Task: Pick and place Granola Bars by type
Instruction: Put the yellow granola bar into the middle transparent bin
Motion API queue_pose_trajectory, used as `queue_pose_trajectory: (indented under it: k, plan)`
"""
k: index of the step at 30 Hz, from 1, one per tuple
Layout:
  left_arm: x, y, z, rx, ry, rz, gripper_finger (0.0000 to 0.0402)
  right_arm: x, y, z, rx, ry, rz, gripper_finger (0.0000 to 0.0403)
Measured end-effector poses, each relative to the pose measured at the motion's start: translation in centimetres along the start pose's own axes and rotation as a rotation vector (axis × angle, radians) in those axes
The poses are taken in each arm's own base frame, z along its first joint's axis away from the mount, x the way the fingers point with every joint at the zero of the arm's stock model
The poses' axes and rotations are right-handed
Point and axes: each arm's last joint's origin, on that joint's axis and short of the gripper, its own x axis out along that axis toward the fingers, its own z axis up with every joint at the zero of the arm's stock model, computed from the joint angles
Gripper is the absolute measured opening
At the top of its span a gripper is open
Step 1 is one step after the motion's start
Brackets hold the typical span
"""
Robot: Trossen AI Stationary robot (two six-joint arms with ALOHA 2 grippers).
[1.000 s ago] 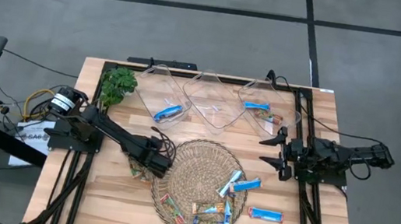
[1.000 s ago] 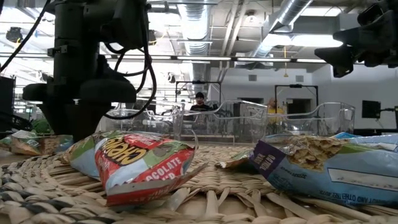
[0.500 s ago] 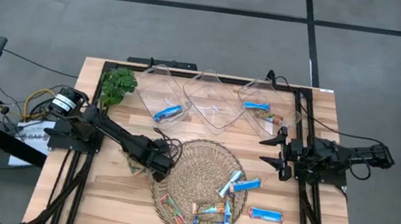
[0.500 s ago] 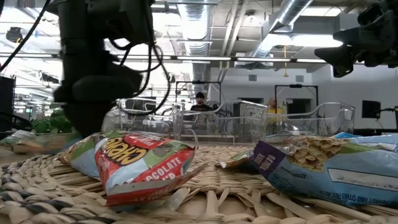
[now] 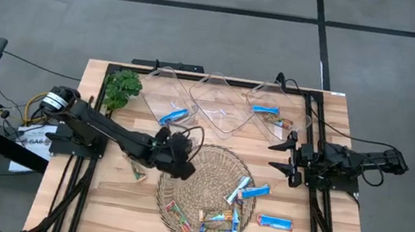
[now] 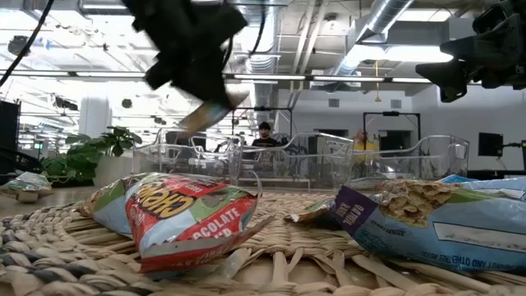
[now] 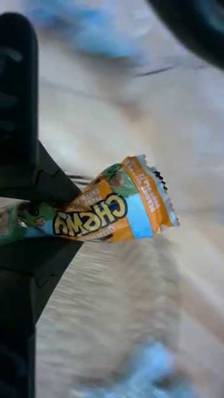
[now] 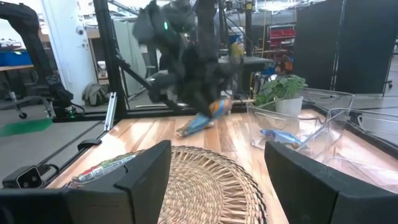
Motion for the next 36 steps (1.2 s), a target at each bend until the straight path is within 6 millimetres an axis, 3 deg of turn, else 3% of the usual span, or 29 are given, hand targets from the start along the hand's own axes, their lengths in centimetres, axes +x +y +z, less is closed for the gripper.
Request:
queue_pose_trajectory:
  k: [8, 14, 24, 36]
  plan:
    - [-0.3, -0.5, 6.2, 0.101, -0.275, 0.039, 0.0073, 0.0, 0.0, 0.0, 0.000, 0.000, 0.000, 0.0255]
    - [0.5, 0.6, 10.2, 0.165, -0.435, 0.035, 0.0073, 0.0, 0.0, 0.0, 0.000, 0.000, 0.000, 0.0255]
    - [3.2, 5.2, 14.2, 0.236, -0.495, 0.064, 0.0073, 0.0, 0.0, 0.0, 0.000, 0.000, 0.000, 0.0255]
    - [6.3, 12.2, 16.2, 0.361, -0.376, 0.048, 0.0073, 0.0, 0.0, 0.0, 0.000, 0.000, 0.000, 0.0255]
